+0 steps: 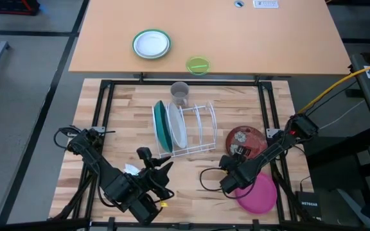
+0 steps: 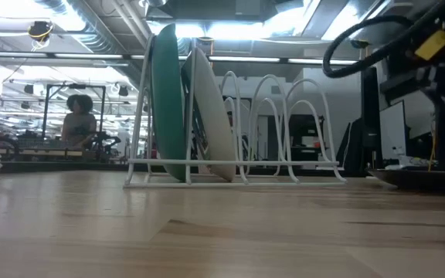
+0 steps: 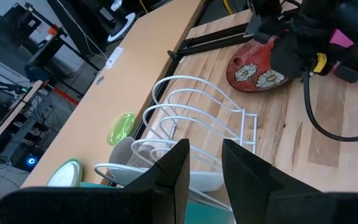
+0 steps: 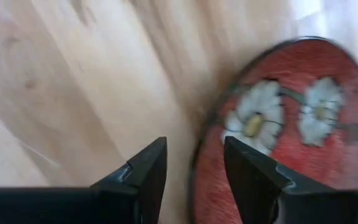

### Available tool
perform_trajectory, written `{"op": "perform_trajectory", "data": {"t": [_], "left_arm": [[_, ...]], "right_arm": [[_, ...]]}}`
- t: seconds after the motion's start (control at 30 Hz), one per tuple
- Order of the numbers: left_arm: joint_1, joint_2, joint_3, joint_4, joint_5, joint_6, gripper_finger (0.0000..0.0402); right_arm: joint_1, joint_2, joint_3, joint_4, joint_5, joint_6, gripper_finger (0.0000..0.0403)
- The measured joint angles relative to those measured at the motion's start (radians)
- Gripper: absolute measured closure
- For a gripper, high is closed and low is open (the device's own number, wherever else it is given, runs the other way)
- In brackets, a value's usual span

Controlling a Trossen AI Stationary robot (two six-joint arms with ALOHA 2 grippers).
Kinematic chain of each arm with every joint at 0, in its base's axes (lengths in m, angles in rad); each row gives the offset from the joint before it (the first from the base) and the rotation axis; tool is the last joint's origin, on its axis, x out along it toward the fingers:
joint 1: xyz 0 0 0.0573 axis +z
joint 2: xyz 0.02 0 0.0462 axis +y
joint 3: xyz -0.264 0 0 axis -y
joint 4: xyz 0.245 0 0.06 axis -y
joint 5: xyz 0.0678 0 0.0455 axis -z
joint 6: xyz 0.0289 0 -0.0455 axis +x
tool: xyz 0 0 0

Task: Sort dishes
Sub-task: Put the red plate into the dish rack

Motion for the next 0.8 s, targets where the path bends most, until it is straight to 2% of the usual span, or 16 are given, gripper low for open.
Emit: {"op": "perform_trajectory", "data": {"t": [0.2,0.57,0.8], "left_arm": [[0.0,0.0,0.0,0.0,0.0,-0.007,0.0318],[0.0,0.0,0.0,0.0,0.0,-0.09,0.0318],[0.0,0.0,0.0,0.001,0.0,-0.08,0.0318]], "right_arm": [[0.0,0.0,0.018,-0.119,-0.022,0.071,0.024],[0.0,0.0,0.018,-0.061,-0.004,0.078,0.024],[0.0,0.0,0.018,-0.06,0.003,0.142,0.024]]}}
